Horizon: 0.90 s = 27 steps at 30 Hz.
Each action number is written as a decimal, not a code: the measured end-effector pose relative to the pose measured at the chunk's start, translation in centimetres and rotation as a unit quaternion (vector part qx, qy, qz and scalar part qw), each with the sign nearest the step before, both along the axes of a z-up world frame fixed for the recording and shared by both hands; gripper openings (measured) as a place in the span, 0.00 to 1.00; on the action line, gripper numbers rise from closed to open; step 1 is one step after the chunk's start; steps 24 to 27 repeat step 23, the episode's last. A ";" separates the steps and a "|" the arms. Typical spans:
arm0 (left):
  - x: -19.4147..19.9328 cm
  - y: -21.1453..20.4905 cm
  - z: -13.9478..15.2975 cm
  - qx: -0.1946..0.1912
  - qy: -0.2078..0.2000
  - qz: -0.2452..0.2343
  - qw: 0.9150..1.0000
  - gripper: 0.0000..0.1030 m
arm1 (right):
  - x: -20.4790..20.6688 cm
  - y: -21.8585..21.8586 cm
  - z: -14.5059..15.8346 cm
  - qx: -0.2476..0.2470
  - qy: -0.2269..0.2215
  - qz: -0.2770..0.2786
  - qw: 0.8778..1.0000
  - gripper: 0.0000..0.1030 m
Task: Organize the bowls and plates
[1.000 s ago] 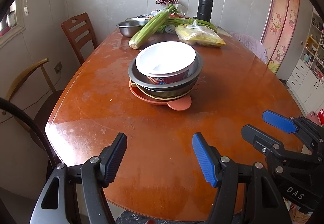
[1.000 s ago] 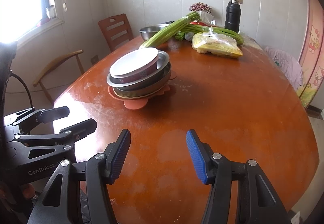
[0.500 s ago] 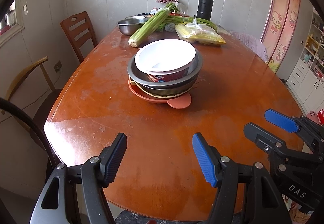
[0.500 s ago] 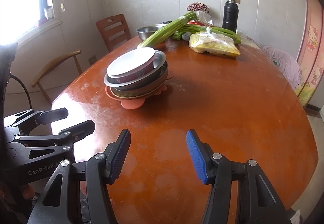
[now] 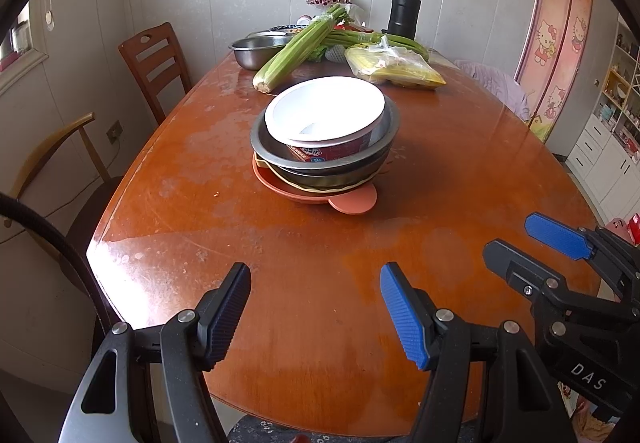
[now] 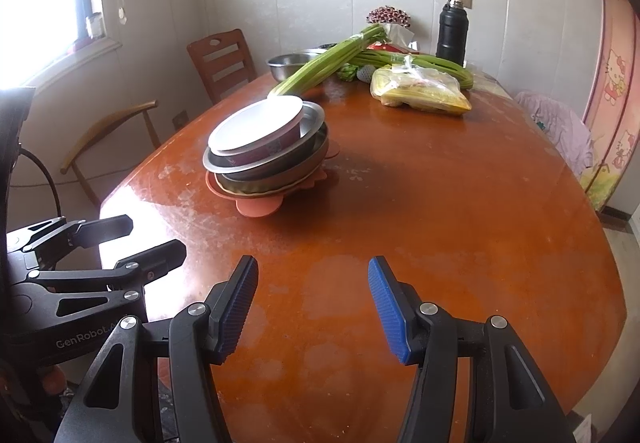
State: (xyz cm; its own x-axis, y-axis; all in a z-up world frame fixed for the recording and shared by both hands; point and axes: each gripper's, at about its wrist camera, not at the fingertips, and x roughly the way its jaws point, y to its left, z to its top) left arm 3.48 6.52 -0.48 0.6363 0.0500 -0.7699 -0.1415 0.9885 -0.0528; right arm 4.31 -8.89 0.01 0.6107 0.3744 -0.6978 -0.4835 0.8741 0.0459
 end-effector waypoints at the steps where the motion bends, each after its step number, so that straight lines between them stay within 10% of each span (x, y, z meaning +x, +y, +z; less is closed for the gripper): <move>1: 0.0 0.0 0.0 0.000 0.001 0.001 1.000 0.65 | 0.0 0.0 0.0 0.000 0.000 0.000 1.000 0.57; 27: 0.9 1.6 -1.0 -0.011 0.007 0.006 1.000 0.65 | 0.7 -0.2 -0.2 0.001 -0.003 -0.013 1.000 0.57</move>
